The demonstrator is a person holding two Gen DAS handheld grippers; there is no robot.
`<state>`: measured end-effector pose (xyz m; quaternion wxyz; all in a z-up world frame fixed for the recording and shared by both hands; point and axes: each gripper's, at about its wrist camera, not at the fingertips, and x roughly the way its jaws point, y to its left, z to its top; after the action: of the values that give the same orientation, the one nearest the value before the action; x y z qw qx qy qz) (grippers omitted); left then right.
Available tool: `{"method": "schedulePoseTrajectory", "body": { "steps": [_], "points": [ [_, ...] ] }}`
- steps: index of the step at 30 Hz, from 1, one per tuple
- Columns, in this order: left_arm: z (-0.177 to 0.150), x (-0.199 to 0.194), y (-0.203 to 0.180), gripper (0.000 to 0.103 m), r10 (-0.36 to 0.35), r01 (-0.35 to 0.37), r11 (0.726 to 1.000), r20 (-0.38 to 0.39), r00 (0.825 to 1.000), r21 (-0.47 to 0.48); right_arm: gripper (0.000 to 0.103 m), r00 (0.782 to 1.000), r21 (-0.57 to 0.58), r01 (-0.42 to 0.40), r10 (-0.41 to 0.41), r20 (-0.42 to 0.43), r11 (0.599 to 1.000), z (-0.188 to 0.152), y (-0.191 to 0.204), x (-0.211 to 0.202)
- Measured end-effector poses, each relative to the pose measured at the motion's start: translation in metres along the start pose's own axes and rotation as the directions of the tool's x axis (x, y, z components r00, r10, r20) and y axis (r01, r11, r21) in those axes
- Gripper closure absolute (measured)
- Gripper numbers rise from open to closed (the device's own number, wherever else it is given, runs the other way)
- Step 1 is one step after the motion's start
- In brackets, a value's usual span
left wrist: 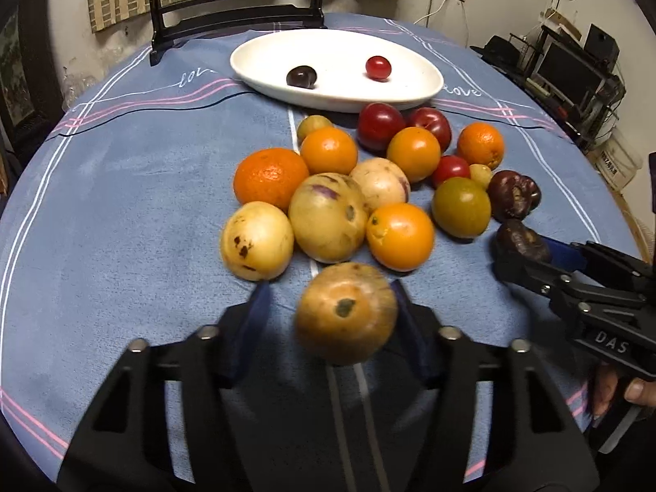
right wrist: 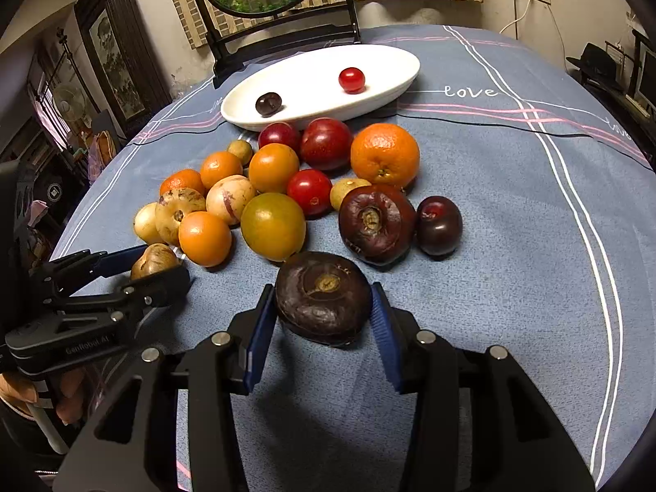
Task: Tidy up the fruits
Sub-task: 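Grasp the round onion with the left tool while the right tool holds the purple fruit, then place the onion on the white plate with the left tool while the right tool places the purple fruit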
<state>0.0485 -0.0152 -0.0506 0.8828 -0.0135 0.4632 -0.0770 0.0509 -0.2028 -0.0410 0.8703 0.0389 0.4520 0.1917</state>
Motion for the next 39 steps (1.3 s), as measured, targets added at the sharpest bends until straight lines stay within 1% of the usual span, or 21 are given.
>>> {"method": "schedulePoseTrajectory", "body": {
  "steps": [1, 7, 11, 14, 17, 21, 23, 26, 27, 30, 33, 35, 37, 39],
  "points": [
    [0.0, -0.001, 0.0, 0.058, -0.008, 0.008, 1.0, -0.001, 1.0, 0.002, 0.057, 1.0, 0.0, 0.0, 0.0, 0.0, 1.0, 0.0, 0.0, 0.0],
    [-0.003, -0.008, 0.001, 0.058, -0.015, 0.015, 1.0, -0.01, 1.0, -0.007, 0.057, 1.0, -0.003, -0.016, 0.016, -0.002, 1.0, -0.001, 0.0, -0.001],
    [-0.005, -0.017, 0.003, 0.058, -0.02, 0.02, 1.0, 0.008, 1.0, -0.001, 0.057, 0.999, -0.012, -0.035, 0.035, -0.01, 0.999, -0.004, 0.001, -0.004],
    [0.0, -0.028, 0.004, 0.058, -0.015, 0.015, 1.0, 0.035, 0.999, 0.011, 0.057, 0.999, -0.029, -0.042, 0.042, -0.011, 0.999, -0.006, 0.003, -0.01],
    [0.012, -0.039, 0.007, 0.058, 0.008, -0.011, 0.999, 0.08, 0.997, 0.036, 0.057, 0.999, -0.053, -0.044, 0.046, 0.02, 0.998, -0.002, 0.004, -0.023],
    [0.037, -0.049, 0.009, 0.058, 0.039, -0.048, 0.997, 0.144, 0.989, 0.058, 0.057, 0.994, -0.093, -0.035, 0.045, 0.103, 0.995, 0.015, 0.006, -0.046],
    [0.053, -0.051, 0.01, 0.058, 0.06, -0.074, 0.995, 0.175, 0.983, 0.074, 0.057, 0.988, -0.114, -0.011, 0.029, 0.15, 0.993, 0.032, 0.006, -0.055],
    [0.085, -0.052, 0.011, 0.058, 0.092, -0.116, 0.989, 0.232, 0.968, 0.092, 0.057, 0.98, -0.136, 0.036, -0.008, 0.201, 0.99, 0.061, 0.005, -0.058],
    [0.095, -0.05, 0.013, 0.058, 0.096, -0.121, 0.988, 0.241, 0.966, 0.093, 0.057, 0.975, -0.143, 0.057, -0.024, 0.22, 0.988, 0.075, 0.004, -0.057],
    [0.127, -0.035, 0.014, 0.058, 0.09, -0.12, 0.988, 0.262, 0.961, 0.101, 0.057, 0.969, -0.163, 0.097, -0.056, 0.239, 0.982, 0.105, 0.003, -0.044],
    [0.16, -0.004, 0.017, 0.058, 0.099, -0.126, 0.987, 0.244, 0.965, 0.097, 0.057, 0.971, -0.16, 0.108, -0.069, 0.229, 0.981, 0.15, -0.004, -0.009],
    [0.183, 0.024, 0.021, 0.058, 0.128, -0.148, 0.986, 0.221, 0.967, 0.073, 0.057, 0.974, -0.152, 0.127, -0.094, 0.206, 0.98, 0.173, -0.007, 0.013],
    [0.201, 0.041, 0.025, 0.058, 0.127, -0.14, 0.989, 0.209, 0.97, 0.05, 0.057, 0.98, -0.135, 0.142, -0.12, 0.162, 0.981, 0.199, -0.012, 0.043],
    [0.218, 0.06, 0.032, 0.058, 0.127, -0.135, 0.99, 0.195, 0.972, 0.029, 0.057, 0.988, -0.088, 0.117, -0.107, 0.108, 0.989, 0.223, -0.022, 0.073]
  ]
}}
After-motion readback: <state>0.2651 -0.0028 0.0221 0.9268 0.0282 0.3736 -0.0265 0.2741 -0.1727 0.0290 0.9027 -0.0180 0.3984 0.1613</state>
